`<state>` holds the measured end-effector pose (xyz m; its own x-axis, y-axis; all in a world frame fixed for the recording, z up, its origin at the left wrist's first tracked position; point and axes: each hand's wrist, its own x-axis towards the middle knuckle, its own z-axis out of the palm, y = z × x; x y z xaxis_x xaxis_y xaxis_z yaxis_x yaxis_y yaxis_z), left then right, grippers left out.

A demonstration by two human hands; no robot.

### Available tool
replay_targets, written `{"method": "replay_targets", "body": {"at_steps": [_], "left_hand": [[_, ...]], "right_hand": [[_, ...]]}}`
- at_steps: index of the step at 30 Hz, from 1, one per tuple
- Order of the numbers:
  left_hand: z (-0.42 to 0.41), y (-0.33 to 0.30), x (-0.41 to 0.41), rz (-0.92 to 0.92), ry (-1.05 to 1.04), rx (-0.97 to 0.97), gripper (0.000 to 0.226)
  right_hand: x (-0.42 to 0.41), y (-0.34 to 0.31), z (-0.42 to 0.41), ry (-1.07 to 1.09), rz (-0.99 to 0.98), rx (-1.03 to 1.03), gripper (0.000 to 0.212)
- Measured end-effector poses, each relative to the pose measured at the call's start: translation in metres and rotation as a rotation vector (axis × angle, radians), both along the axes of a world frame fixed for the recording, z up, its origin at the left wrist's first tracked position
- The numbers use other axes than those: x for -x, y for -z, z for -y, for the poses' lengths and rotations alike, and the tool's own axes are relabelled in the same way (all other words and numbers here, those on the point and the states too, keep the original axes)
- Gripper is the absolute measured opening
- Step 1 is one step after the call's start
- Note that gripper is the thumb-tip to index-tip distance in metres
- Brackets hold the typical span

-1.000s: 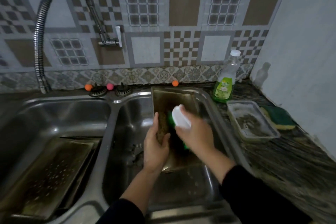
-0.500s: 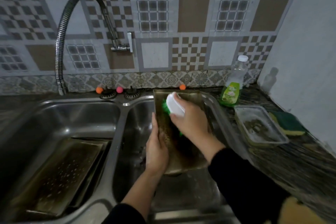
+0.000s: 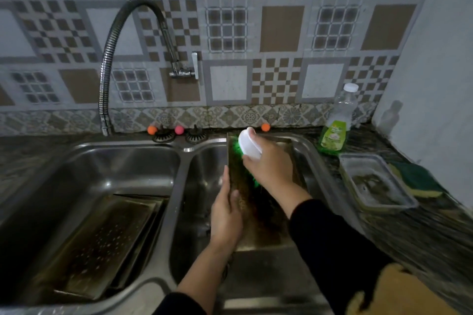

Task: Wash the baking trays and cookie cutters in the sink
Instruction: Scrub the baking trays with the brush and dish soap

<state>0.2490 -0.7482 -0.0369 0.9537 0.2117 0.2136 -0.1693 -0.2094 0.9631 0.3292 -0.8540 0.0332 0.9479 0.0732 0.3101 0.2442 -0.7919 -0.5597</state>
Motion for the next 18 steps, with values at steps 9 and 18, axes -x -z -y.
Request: {"method": "replay_targets", "body": {"at_steps": [9, 18], "left_hand": [[-0.023, -0.001, -0.005, 0.016, -0.105, -0.015, 0.062], [-0.012, -0.014, -0.011, 0.061, -0.159, -0.049, 0.059]], "right_hand": [[0.067, 0.045, 0.014, -0.107, -0.033, -0.075, 0.068], [0.051, 0.034, 0.034, 0.037, -0.078, -0.081, 0.068]]}}
